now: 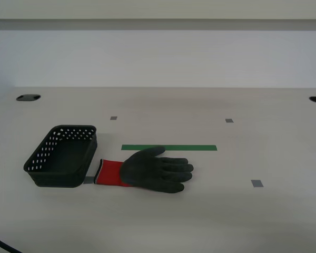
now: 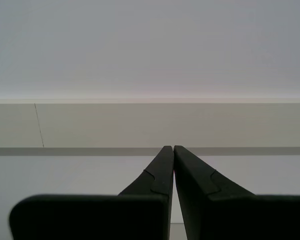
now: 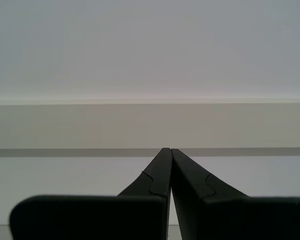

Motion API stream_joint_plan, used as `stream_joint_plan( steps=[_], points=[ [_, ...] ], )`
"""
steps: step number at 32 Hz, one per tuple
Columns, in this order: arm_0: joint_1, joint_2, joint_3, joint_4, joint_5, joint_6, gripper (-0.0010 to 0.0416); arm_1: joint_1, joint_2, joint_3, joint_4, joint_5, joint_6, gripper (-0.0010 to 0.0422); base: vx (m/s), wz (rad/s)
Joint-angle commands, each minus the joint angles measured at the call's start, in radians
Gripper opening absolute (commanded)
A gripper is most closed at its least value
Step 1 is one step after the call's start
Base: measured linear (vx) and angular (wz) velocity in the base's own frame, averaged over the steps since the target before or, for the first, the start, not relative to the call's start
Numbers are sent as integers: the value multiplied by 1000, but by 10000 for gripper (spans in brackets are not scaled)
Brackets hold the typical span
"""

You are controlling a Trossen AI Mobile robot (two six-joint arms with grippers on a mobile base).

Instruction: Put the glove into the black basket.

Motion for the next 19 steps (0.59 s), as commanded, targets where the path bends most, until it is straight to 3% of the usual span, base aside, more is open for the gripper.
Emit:
stream_joint_plan(
  steps=[1, 19],
  points=[
    [0, 0, 2, 3, 0, 0, 1, 0, 0, 0, 4, 2, 1, 0, 0, 0],
    [1, 0, 2, 3, 0, 0, 0, 0, 0, 0, 4, 2, 0, 0, 0, 0]
  ],
)
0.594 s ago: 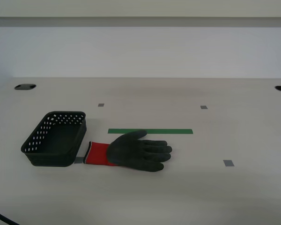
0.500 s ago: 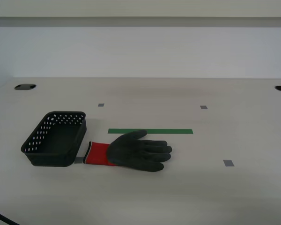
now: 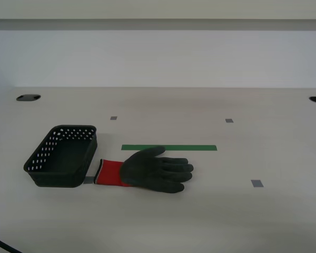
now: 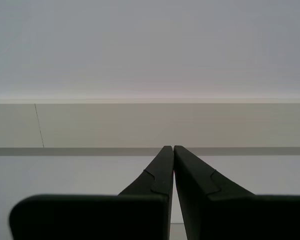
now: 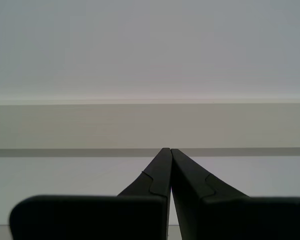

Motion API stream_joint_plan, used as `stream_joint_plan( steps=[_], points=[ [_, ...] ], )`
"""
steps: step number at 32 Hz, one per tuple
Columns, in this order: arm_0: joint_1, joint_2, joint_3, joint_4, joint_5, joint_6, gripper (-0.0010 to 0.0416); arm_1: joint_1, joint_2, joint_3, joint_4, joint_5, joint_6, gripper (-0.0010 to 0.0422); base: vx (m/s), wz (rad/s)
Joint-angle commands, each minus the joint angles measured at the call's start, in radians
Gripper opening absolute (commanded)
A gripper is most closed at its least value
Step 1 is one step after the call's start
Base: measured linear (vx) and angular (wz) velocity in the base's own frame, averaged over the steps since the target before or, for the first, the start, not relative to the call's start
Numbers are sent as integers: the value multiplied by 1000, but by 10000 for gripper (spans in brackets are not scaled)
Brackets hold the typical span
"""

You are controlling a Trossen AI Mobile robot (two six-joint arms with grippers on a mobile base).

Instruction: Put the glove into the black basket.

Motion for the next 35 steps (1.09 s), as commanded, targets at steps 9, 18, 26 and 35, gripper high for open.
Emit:
stream_joint_plan(
  steps=[9, 18, 26, 35],
  points=[
    [1, 0, 2, 3, 0, 0, 1, 0, 0, 0, 3, 2, 0, 0, 0, 0],
    [1, 0, 2, 3, 0, 0, 0, 0, 0, 0, 3, 2, 1, 0, 0, 0],
    [1, 0, 2, 3, 0, 0, 1, 0, 0, 19, 8, 3, -3, 0, 0, 0],
    [1, 0, 2, 2, 0, 0, 1, -55, 32, 292, -512, 241, -84, 0, 0, 0]
  ],
)
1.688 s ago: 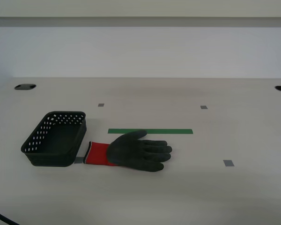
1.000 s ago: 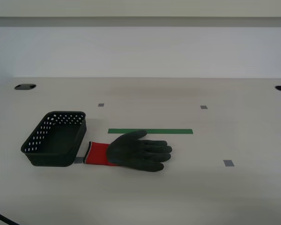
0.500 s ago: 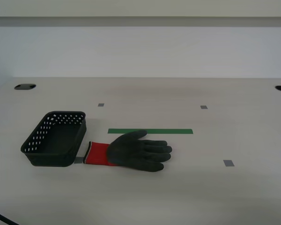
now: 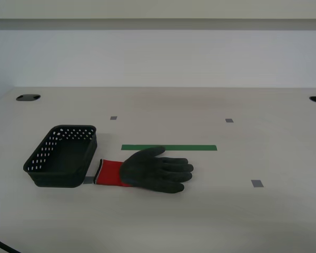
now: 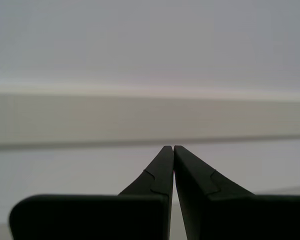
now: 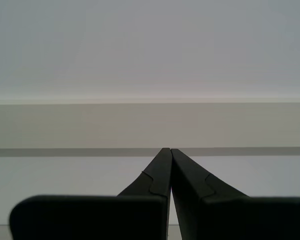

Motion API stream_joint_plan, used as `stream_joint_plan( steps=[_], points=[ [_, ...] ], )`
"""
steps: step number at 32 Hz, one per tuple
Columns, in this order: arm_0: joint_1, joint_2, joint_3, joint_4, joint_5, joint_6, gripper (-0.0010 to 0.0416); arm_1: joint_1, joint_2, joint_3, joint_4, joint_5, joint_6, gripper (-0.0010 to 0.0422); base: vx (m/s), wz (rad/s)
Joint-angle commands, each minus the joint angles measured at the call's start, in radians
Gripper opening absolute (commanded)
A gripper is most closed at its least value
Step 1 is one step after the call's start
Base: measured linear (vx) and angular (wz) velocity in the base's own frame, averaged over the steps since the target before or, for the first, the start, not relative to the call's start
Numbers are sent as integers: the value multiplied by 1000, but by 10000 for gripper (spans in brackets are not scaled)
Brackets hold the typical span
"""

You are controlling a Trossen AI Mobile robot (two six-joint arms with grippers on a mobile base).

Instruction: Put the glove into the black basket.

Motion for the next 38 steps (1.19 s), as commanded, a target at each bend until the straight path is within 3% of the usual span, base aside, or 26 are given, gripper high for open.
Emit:
stream_joint_plan(
  steps=[1, 6, 14, 17, 20, 22, 27, 36, 38],
  points=[
    [0, 0, 2, 3, 0, 0, 1, -49, 58, 189, -411, 5, 51, 0, 0, 0],
    [1, 0, 2, 3, 0, 0, 1, -158, 213, 437, -844, 4, 207, 0, 0, 0],
    [1, 0, 2, 3, 0, 0, 0, -366, 387, 567, -1066, 4, 211, 0, 0, 0],
    [1, 0, 2, 3, 0, 0, 1, -437, 459, 580, -1102, 4, 220, 0, 0, 0],
    [0, 0, 2, 3, 0, 0, 0, -507, 556, 591, -1139, 4, 283, 0, 0, 0],
    [1, 0, 2, 3, 0, 0, 1, -528, 594, 591, -1141, 5, 298, 0, 0, 0],
    [1, 0, 2, 3, 0, 0, 0, -581, 737, 591, -1154, 9, 420, 0, 0, 0],
    [1, 0, 2, 3, 0, 0, 1, -636, 916, 591, -1057, 9, 555, 0, 0, 0],
    [0, 0, 2, 3, 0, 0, 1, -660, 953, 591, -1035, 9, 633, 0, 0, 0]
  ],
)
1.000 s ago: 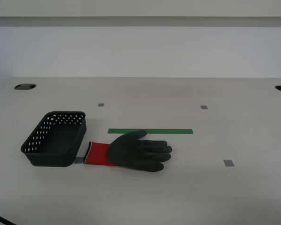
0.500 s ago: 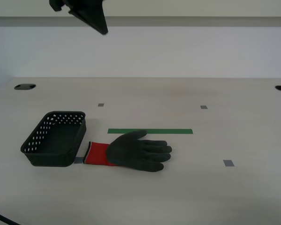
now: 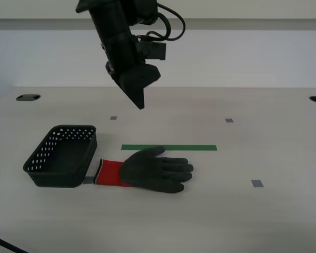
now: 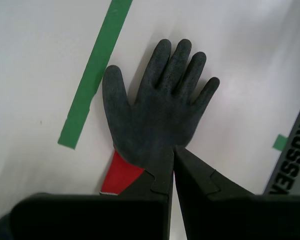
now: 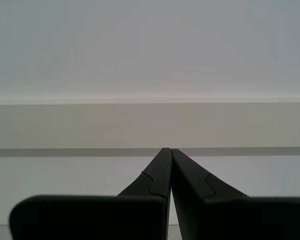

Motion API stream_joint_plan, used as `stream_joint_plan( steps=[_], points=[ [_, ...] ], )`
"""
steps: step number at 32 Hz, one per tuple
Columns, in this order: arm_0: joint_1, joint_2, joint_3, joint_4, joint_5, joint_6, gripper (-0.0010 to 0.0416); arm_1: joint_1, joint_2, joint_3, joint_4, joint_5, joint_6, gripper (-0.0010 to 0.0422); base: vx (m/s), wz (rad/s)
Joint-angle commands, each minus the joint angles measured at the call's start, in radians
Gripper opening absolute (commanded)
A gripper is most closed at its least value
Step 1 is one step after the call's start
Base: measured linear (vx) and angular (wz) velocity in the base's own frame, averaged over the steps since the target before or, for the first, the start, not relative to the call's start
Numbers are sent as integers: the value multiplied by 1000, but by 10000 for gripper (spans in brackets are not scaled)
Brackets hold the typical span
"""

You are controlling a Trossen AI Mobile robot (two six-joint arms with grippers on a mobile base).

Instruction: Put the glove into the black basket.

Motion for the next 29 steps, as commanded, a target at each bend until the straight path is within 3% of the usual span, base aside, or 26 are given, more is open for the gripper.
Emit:
stream_joint_plan(
  steps=[1, 3, 5, 11, 14, 16, 17, 20, 23, 27, 29],
  points=[
    [0, 0, 2, 3, 0, 0, 1, -27, 38, -2, 17, 3, 84, 0, 0, 0],
    [0, 0, 2, 2, 0, 0, 1, -50, 81, 13, 30, 3, 114, 0, 0, 0],
    [0, 0, 2, 3, 0, 0, 1, -64, 125, 43, 35, 2, 112, 0, 0, 0],
    [0, 0, 2, 3, 0, 0, 0, -101, 290, 198, 35, 2, 74, 0, 0, 0],
    [0, 0, 2, 3, 0, 0, 1, -118, 410, 320, 29, 2, 27, 0, 0, 0],
    [0, 0, 2, 4, 0, 0, 1, -124, 460, 368, 27, -4, 32, 0, 0, 0],
    [0, 0, 2, 2, 0, 0, 1, -124, 497, 402, 28, -29, 31, 0, 0, 0],
    [0, 0, 2, 0, 0, 0, 1, -121, 571, 476, 22, -171, -23, 0, 0, 0],
    [0, 0, 2, -1, 0, 0, 1, -108, 605, 500, 23, -178, -37, 0, 0, 0],
    [0, 0, 2, -3, 0, 0, 0, -77, 634, 513, 21, -178, -96, 3, 0, 0],
    [0, 0, 2, -5, 0, 0, 1, -60, 632, 515, 14, -179, -111, 24, 0, 0]
  ],
)
